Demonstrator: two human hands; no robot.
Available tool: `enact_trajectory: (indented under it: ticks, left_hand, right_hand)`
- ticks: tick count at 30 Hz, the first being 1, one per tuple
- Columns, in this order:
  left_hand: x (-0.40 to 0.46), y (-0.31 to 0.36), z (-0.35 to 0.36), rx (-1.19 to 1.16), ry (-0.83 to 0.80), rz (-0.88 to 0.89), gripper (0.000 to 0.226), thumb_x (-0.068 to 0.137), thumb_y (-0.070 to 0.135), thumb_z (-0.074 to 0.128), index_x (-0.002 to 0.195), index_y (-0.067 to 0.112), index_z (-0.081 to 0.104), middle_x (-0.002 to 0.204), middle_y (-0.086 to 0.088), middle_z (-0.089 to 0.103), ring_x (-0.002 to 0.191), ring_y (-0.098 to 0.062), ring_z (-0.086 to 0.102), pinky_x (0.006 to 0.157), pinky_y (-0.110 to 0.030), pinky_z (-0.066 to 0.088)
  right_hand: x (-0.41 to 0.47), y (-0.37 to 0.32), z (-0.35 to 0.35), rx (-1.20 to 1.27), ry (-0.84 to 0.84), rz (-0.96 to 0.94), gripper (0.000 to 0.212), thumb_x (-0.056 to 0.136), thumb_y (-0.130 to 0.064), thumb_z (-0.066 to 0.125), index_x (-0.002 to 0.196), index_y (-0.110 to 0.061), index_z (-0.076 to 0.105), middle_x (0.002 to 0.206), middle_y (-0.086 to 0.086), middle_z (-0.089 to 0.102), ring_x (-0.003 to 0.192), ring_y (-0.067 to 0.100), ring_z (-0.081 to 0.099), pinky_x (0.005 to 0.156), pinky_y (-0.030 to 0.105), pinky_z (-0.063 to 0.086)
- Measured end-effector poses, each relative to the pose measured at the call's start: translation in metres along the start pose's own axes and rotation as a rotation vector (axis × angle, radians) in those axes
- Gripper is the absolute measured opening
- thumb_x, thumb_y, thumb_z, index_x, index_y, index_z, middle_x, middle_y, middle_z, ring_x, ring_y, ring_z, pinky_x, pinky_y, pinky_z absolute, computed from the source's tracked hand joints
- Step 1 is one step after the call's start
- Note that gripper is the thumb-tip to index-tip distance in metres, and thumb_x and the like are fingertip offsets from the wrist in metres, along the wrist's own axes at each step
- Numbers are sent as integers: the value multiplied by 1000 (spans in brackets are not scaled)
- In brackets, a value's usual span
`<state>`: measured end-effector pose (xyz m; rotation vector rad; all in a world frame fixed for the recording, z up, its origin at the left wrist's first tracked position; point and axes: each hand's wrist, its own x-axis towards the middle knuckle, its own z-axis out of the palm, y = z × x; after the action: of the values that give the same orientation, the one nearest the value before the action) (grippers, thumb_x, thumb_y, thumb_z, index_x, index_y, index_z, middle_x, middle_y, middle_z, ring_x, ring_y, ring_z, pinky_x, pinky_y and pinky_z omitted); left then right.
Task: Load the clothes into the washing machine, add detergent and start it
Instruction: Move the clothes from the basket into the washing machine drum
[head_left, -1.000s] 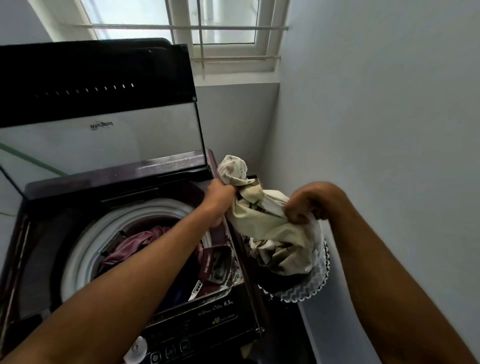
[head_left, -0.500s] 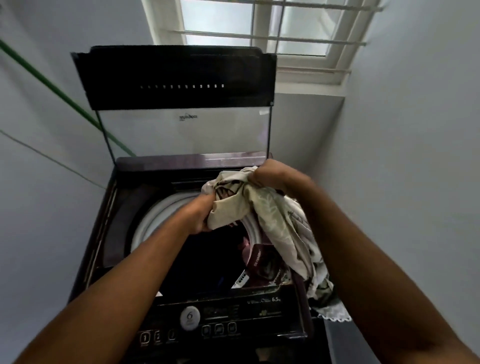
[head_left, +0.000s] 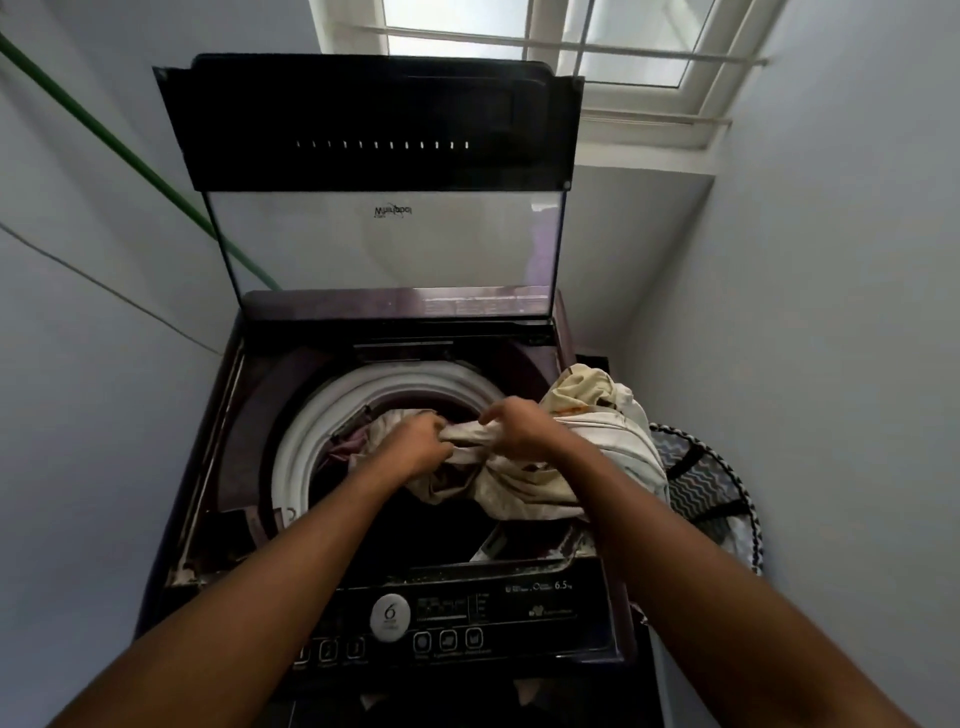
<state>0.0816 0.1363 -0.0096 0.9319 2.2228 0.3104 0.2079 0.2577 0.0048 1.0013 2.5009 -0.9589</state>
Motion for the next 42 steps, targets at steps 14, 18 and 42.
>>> enact_trajectory:
  ticks: [14, 18, 42]
  left_hand:
    - [14, 136, 72, 381, -64, 750, 115, 57, 61, 85, 153, 39, 25, 164, -4, 15, 149, -28, 11, 123, -42, 8]
    - [23, 142, 85, 578, -35, 702, 130, 47, 78, 77, 155, 37, 18, 164, -5, 14, 148, -37, 5, 123, -50, -1]
    - [-4, 113, 4, -171, -68, 670, 97, 55, 37, 94, 136, 36, 40, 117, 13, 64, 106, -9, 61, 88, -27, 51]
  right_hand:
    - [-57, 169, -38, -37, -25, 261, 99, 79, -11, 70, 155, -24, 9, 155, 14, 32, 139, 31, 38, 112, 38, 34]
    - [-56, 179, -12, 84, -21, 278, 111, 70, -11, 81, 155, -16, 10, 156, 15, 28, 143, 31, 30, 115, 41, 30]
    - [-67, 46, -119, -41, 99, 156, 18, 51, -27, 55, 59, -10, 54, 62, 7, 58, 57, 25, 52, 49, 29, 38]
